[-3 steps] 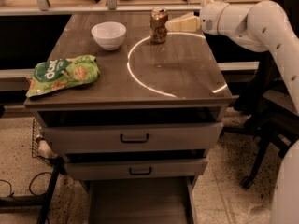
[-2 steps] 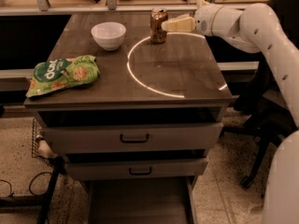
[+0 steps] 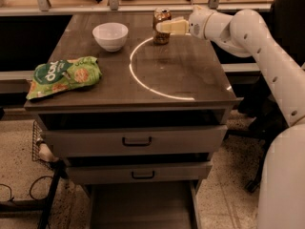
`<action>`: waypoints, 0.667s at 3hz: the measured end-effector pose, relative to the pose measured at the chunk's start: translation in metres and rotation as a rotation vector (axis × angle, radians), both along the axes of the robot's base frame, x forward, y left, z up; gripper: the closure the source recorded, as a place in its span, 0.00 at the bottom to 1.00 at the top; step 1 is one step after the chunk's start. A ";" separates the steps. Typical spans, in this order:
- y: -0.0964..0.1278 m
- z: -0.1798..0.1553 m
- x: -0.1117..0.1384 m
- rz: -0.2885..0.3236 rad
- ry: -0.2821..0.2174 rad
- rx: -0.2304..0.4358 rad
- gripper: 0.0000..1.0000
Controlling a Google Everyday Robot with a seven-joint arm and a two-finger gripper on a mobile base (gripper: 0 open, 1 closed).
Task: Move orange can near green rice chip bag
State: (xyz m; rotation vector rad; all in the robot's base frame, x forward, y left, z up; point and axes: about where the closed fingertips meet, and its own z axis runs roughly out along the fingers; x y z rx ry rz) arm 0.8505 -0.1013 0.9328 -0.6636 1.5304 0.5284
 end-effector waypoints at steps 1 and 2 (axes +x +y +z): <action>0.008 -0.007 0.005 -0.018 0.009 -0.003 0.00; 0.015 -0.013 0.010 -0.020 0.015 -0.002 0.00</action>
Offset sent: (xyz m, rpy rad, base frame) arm 0.0151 0.0180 -0.0178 -0.0015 0.0192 -0.0329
